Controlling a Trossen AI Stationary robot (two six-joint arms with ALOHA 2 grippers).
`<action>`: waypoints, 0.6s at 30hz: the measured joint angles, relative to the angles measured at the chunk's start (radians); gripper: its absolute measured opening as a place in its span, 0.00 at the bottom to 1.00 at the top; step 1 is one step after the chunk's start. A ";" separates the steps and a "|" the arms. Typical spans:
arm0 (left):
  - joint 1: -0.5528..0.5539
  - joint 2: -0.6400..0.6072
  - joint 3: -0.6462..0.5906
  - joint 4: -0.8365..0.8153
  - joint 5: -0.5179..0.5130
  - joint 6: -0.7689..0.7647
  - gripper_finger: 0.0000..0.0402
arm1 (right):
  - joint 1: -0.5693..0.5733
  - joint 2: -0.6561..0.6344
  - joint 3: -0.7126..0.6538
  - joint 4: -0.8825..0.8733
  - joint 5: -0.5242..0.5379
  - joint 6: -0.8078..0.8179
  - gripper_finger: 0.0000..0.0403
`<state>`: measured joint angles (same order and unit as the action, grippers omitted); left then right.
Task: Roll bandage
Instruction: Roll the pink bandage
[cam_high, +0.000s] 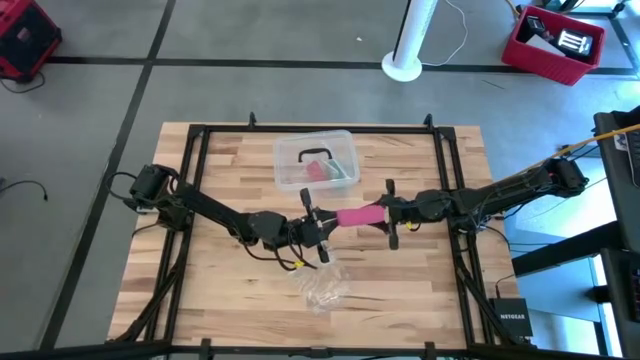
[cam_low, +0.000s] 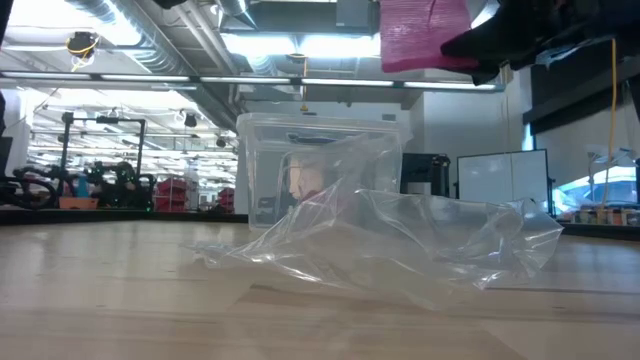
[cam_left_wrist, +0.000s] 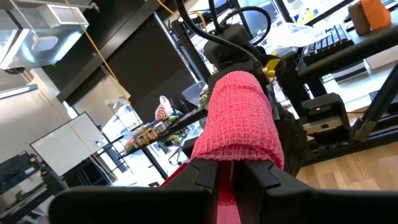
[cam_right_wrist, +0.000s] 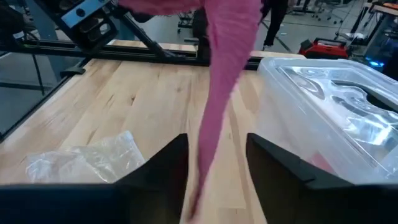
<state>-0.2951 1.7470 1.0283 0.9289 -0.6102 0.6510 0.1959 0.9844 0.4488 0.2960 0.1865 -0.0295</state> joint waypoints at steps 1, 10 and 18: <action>0.000 0.000 0.000 0.000 0.000 0.000 0.05 | 0.000 0.001 0.000 -0.001 -0.006 -0.001 0.37; 0.003 0.000 0.000 0.005 -0.001 0.024 0.05 | 0.001 0.017 0.000 -0.015 -0.041 -0.017 0.03; 0.000 -0.034 0.000 -0.001 -0.027 0.047 0.05 | 0.001 -0.050 0.000 -0.076 -0.131 0.058 0.02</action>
<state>-0.2951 1.7130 1.0286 0.9279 -0.6375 0.6978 0.1970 0.9349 0.4490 0.2198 0.0555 0.0280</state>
